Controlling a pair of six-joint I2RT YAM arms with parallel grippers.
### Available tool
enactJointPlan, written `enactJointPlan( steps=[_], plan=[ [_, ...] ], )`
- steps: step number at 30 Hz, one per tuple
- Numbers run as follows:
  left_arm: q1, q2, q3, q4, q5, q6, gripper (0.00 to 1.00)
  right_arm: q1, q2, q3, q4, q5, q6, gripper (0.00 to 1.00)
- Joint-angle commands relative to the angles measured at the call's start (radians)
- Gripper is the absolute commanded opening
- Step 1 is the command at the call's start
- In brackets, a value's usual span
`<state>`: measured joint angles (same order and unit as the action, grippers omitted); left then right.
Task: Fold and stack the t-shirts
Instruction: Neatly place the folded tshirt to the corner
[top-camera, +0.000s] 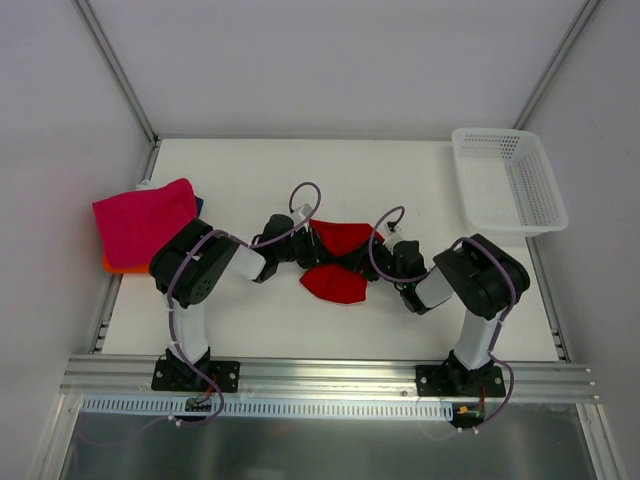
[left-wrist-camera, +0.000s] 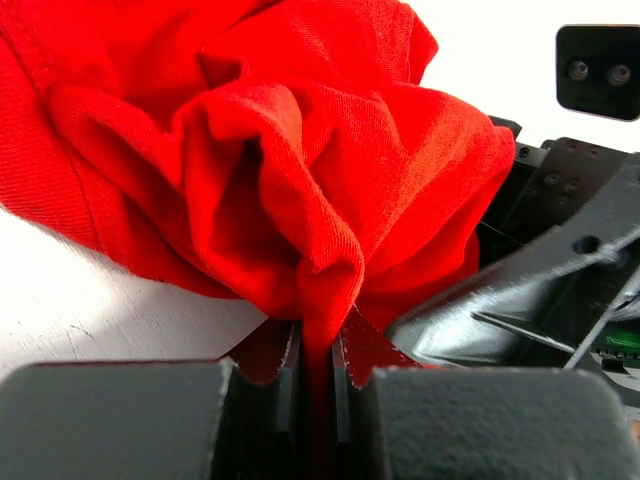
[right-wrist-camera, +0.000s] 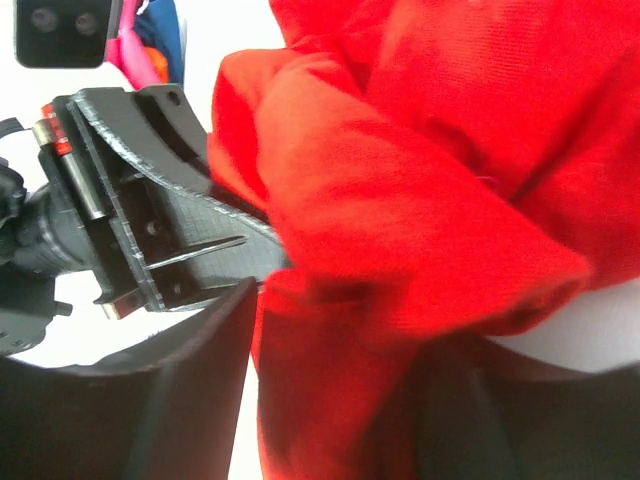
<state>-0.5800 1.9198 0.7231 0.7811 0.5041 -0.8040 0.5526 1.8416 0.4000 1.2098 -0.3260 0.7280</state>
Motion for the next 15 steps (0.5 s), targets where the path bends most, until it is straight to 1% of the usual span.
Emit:
enactJointPlan(
  steps=[1, 2, 6, 7, 9, 10, 14, 15],
  plan=[
    [-0.052, 0.044, -0.044, -0.187, 0.007, 0.046, 0.0, 0.035, 0.013, 0.017, -0.072, -0.039, -0.029, 0.59],
    [-0.052, 0.042, -0.045, -0.189, 0.001, 0.049, 0.0, 0.036, 0.008, 0.019, -0.073, -0.047, -0.033, 0.64],
    [-0.052, 0.022, -0.051, -0.207, -0.024, 0.054, 0.0, 0.035, -0.037, 0.005, -0.093, -0.038, -0.064, 0.67],
    [-0.052, 0.006, -0.054, -0.218, -0.045, 0.063, 0.0, 0.033, -0.053, -0.006, -0.117, -0.032, -0.073, 0.82],
    [-0.053, -0.021, -0.053, -0.285, -0.076, 0.084, 0.0, 0.03, -0.109, -0.01, -0.162, -0.022, -0.11, 0.83],
    [-0.052, -0.036, -0.051, -0.313, -0.097, 0.092, 0.0, 0.03, -0.132, -0.012, -0.215, -0.016, -0.122, 0.83],
    [-0.052, -0.189, -0.031, -0.52, -0.28, 0.146, 0.0, 0.027, -0.257, -0.035, -0.349, 0.034, -0.177, 0.84],
    [-0.05, -0.215, -0.025, -0.607, -0.311, 0.163, 0.0, 0.021, -0.284, -0.039, -0.372, 0.062, -0.188, 0.84]
  ],
)
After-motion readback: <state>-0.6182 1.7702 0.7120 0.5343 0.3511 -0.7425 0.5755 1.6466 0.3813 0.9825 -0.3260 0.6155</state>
